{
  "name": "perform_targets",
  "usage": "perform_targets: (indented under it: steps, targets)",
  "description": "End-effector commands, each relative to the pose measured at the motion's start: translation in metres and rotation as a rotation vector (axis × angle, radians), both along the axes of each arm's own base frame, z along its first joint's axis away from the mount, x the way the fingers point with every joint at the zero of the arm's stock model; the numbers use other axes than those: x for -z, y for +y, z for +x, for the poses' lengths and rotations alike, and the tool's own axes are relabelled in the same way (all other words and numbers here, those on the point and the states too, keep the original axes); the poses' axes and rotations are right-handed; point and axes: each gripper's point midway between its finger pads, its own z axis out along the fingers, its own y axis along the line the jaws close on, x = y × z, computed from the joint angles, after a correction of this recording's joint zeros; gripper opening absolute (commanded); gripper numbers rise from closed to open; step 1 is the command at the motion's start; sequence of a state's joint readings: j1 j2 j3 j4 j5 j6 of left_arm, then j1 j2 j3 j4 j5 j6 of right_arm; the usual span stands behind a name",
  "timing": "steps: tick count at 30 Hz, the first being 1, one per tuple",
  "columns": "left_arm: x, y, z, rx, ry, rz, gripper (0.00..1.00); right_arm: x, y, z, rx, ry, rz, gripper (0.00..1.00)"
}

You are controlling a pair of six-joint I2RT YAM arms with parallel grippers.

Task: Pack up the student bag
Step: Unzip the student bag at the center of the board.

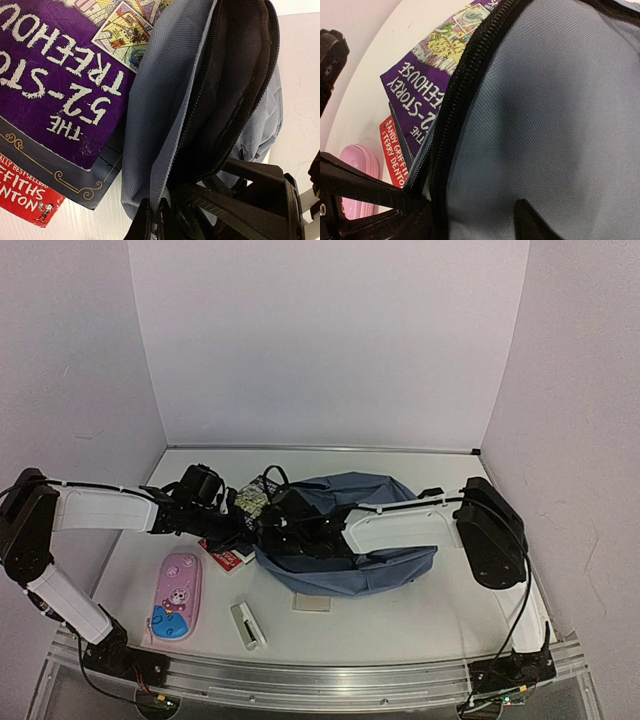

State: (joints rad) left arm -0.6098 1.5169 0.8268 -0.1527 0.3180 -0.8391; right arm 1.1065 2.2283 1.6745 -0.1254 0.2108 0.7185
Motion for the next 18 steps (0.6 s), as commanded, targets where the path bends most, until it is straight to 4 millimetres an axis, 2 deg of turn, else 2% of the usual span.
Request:
perform_targets:
  steps: [1, 4, 7, 9, 12, 15, 18]
  targets:
    - [-0.003, 0.000, 0.000, -0.005, -0.008, 0.004, 0.00, -0.009, -0.006, 0.012, 0.050, -0.030, 0.003, 0.24]
    - [-0.004, 0.002, 0.001, -0.014, -0.014, 0.005, 0.00, -0.021, -0.012, 0.017, 0.071, -0.063, -0.003, 0.01]
    - [-0.002, 0.006, 0.002, -0.035, -0.010, 0.025, 0.00, -0.052, -0.027, 0.021, 0.092, -0.131, -0.028, 0.00]
    - [0.000, 0.009, 0.002, -0.051, -0.003, 0.040, 0.00, -0.081, -0.045, 0.023, 0.114, -0.191, -0.065, 0.00]
    - [-0.001, 0.011, 0.002, -0.062, -0.005, 0.043, 0.00, -0.118, -0.093, 0.031, 0.186, -0.273, -0.157, 0.00]
    - [-0.003, 0.010, 0.003, -0.059, -0.008, 0.035, 0.00, -0.131, -0.154, 0.047, 0.259, -0.287, -0.245, 0.00]
    - [-0.005, 0.006, 0.004, -0.051, -0.012, 0.021, 0.00, -0.131, -0.215, 0.070, 0.326, -0.256, -0.298, 0.00]
